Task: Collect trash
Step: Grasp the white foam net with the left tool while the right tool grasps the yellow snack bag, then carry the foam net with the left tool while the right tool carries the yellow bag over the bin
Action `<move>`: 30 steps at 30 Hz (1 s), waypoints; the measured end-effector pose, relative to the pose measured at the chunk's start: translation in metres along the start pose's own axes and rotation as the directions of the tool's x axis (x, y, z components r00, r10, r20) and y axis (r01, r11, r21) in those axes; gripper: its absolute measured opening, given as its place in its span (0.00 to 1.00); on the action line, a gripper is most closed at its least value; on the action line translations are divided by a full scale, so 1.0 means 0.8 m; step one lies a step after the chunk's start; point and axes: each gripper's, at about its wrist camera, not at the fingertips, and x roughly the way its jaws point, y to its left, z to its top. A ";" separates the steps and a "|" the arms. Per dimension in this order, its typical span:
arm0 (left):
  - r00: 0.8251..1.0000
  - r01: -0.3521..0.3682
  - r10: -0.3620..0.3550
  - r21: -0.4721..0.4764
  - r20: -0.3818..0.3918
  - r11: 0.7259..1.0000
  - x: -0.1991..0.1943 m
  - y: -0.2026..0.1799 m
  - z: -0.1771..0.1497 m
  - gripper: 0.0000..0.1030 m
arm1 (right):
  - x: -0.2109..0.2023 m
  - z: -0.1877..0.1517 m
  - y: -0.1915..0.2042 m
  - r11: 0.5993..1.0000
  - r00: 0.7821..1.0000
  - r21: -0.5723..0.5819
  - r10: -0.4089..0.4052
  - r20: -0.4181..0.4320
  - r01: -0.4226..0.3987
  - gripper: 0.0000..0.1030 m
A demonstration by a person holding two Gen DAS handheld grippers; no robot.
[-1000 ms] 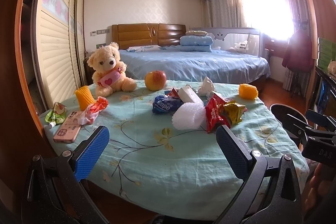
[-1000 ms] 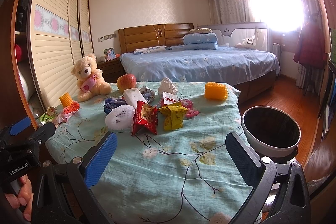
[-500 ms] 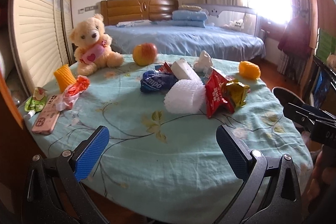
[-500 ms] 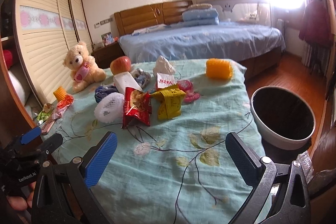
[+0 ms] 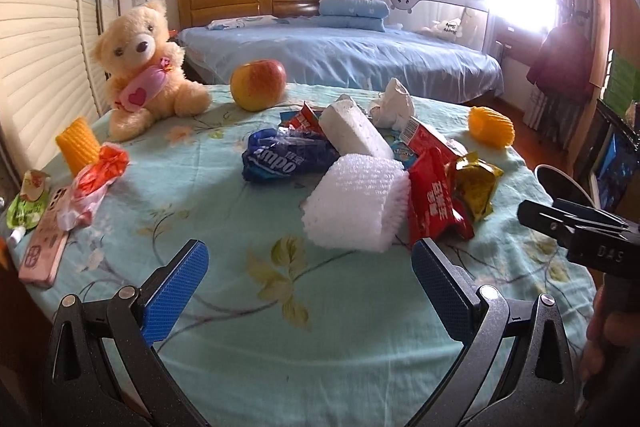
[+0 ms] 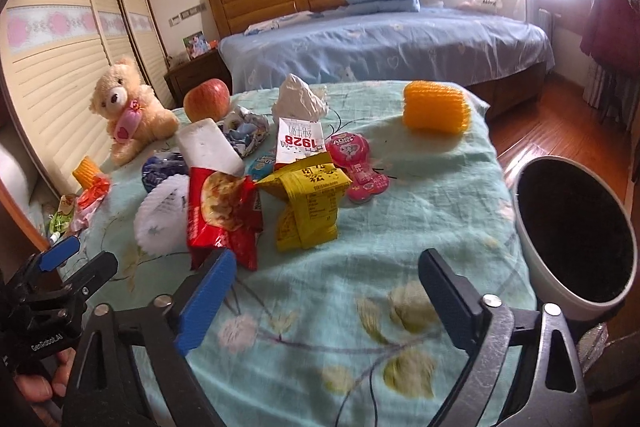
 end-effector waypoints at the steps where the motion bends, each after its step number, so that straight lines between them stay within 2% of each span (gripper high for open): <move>1: 1.000 0.001 -0.001 0.006 -0.003 1.000 0.004 -0.001 0.002 1.00 | 0.006 0.003 -0.001 1.000 1.000 0.004 0.005 -0.012 -0.005 0.85; 5: 1.000 0.011 -0.011 0.029 -0.020 1.000 0.021 -0.008 0.008 0.97 | 0.028 0.013 -0.002 0.999 0.998 0.019 0.027 -0.052 -0.026 0.80; 9: 0.998 0.019 -0.017 0.037 -0.060 0.999 0.042 -0.012 0.007 0.86 | 0.049 0.020 -0.005 0.999 0.995 0.034 0.037 -0.088 -0.034 0.76; 11: 0.996 0.033 -0.030 0.030 -0.089 0.999 0.053 -0.013 0.005 0.75 | 0.057 0.022 -0.005 0.998 0.993 0.045 0.050 -0.106 -0.046 0.71; 13: 0.992 0.057 -0.055 0.015 -0.113 0.998 0.061 -0.012 0.004 0.53 | 0.064 0.023 -0.007 0.997 0.991 0.055 0.058 -0.122 -0.052 0.60; 14: 0.990 0.068 -0.066 0.009 -0.126 0.998 0.064 -0.012 0.003 0.46 | 0.067 0.023 -0.008 0.996 0.989 0.061 0.067 -0.131 -0.059 0.49; 15: 0.988 0.077 -0.076 0.004 -0.138 0.997 0.066 -0.013 0.002 0.35 | 0.068 0.023 -0.009 0.995 0.987 0.068 0.082 -0.136 -0.073 0.40; 16: 0.986 0.081 -0.080 -0.001 -0.144 0.997 0.066 -0.015 0.001 0.27 | 0.068 0.023 -0.010 0.994 0.986 0.074 0.095 -0.136 -0.085 0.39; 21: 0.987 0.073 -0.074 -0.012 -0.140 0.997 0.057 -0.016 -0.002 0.15 | 0.057 0.022 -0.016 0.993 0.990 0.085 0.096 -0.107 -0.087 0.37; 26: 0.993 0.047 -0.051 -0.036 -0.109 0.998 0.036 -0.007 -0.002 0.13 | 0.039 0.019 -0.028 0.991 0.993 0.105 0.090 -0.081 -0.081 0.36; 30: 0.994 0.057 -0.063 -0.066 -0.088 0.996 0.018 -0.001 -0.001 0.13 | 0.023 0.013 -0.036 0.991 0.994 0.107 0.084 -0.063 -0.077 0.35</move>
